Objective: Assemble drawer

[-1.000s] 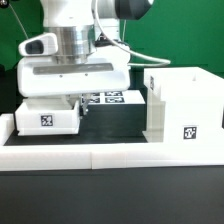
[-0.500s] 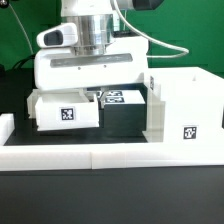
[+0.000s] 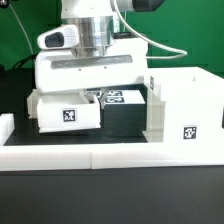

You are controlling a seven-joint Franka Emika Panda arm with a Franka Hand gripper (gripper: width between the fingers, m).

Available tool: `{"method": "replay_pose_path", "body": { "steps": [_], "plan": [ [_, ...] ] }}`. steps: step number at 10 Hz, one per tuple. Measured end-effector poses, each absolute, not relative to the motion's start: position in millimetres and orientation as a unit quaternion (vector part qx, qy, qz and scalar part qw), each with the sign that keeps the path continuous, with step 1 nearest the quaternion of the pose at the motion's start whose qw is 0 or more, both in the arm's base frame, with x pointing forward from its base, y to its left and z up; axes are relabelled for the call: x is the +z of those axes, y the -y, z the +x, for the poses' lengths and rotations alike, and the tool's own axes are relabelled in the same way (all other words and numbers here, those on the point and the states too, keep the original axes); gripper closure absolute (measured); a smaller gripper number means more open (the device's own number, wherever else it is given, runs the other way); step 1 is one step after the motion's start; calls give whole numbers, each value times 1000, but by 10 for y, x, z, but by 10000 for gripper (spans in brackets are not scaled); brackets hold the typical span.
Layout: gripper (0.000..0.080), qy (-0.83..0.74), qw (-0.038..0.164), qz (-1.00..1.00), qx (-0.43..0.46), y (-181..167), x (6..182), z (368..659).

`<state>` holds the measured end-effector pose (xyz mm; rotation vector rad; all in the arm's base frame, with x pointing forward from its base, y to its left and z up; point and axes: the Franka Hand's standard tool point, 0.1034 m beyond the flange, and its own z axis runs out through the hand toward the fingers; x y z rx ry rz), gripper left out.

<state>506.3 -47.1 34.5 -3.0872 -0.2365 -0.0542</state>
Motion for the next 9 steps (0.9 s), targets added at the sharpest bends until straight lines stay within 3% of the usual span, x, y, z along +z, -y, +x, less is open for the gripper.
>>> {"method": "replay_pose_path", "body": {
  "steps": [9],
  "plan": [
    [757, 402, 4, -916, -3, 448, 264, 5084]
  ]
}}
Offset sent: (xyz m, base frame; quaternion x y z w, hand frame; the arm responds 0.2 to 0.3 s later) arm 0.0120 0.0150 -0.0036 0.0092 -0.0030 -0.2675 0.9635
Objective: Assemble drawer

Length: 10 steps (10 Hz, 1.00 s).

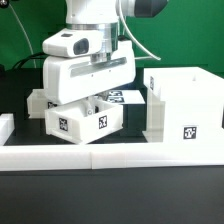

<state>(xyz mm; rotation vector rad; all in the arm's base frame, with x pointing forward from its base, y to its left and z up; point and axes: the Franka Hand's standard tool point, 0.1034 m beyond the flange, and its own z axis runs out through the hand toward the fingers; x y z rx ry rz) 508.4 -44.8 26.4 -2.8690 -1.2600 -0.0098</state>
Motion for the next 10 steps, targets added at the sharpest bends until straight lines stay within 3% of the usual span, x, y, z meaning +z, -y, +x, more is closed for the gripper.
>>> {"method": "replay_pose_path", "body": {
  "steps": [10],
  "plan": [
    [757, 661, -10, -749, 26, 415, 261, 5152]
  ]
}}
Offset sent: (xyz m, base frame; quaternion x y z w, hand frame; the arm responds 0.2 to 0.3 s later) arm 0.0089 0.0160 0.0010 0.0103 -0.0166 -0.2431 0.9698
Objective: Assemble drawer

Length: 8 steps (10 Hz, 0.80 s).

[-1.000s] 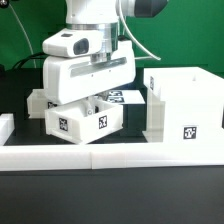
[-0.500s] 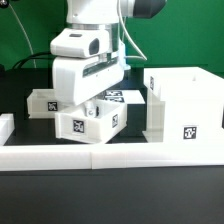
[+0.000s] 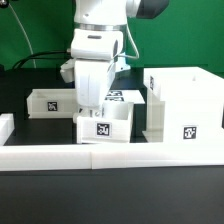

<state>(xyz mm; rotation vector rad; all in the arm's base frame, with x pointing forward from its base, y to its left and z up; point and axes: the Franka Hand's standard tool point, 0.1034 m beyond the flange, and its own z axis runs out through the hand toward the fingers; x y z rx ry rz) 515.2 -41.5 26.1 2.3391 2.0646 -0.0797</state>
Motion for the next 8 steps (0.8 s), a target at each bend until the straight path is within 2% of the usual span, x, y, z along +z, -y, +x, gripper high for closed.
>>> {"method": "replay_pose_path", "body": {
  "steps": [4, 8],
  "plan": [
    [757, -672, 8, 740, -31, 397, 249, 5163],
    [757, -674, 8, 738, -28, 333, 278, 5310]
  ]
}}
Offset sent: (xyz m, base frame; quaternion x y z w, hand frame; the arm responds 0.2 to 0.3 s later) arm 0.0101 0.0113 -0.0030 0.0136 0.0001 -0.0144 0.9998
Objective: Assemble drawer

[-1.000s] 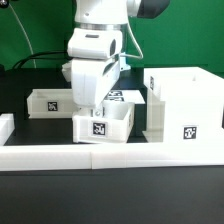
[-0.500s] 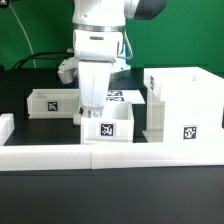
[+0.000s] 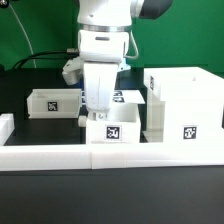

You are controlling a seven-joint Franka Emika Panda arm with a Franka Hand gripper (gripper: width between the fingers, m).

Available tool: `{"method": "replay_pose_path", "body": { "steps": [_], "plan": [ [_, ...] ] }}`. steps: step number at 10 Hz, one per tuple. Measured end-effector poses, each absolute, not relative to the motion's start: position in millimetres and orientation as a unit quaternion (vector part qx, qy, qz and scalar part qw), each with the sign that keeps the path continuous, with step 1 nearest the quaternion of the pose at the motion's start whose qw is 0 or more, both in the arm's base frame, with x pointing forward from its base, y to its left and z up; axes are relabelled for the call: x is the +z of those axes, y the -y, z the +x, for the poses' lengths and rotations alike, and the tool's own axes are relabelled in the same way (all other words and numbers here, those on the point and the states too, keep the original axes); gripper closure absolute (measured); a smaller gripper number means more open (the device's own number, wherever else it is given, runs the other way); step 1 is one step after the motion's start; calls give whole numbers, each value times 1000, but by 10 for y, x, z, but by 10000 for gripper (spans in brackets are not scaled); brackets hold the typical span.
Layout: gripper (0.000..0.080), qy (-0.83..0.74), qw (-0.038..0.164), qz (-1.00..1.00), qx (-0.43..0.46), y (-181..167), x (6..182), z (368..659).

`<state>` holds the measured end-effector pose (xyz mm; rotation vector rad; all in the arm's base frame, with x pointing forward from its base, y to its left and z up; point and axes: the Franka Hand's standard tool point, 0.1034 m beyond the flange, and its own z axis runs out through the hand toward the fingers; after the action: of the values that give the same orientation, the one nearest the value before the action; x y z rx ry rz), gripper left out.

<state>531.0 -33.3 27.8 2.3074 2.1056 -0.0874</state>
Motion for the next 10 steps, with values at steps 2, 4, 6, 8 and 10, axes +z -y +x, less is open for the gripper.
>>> {"method": "replay_pose_path", "body": {
  "steps": [2, 4, 6, 8, 10],
  "plan": [
    [757, -674, 8, 738, -28, 339, 271, 5309],
    [757, -673, 8, 739, -29, 347, 267, 5303],
    [757, -674, 5, 738, -32, 347, 252, 5309],
    [757, -676, 0, 736, -35, 303, 242, 5382],
    [757, -677, 0, 735, -34, 257, 255, 5416]
  ]
}}
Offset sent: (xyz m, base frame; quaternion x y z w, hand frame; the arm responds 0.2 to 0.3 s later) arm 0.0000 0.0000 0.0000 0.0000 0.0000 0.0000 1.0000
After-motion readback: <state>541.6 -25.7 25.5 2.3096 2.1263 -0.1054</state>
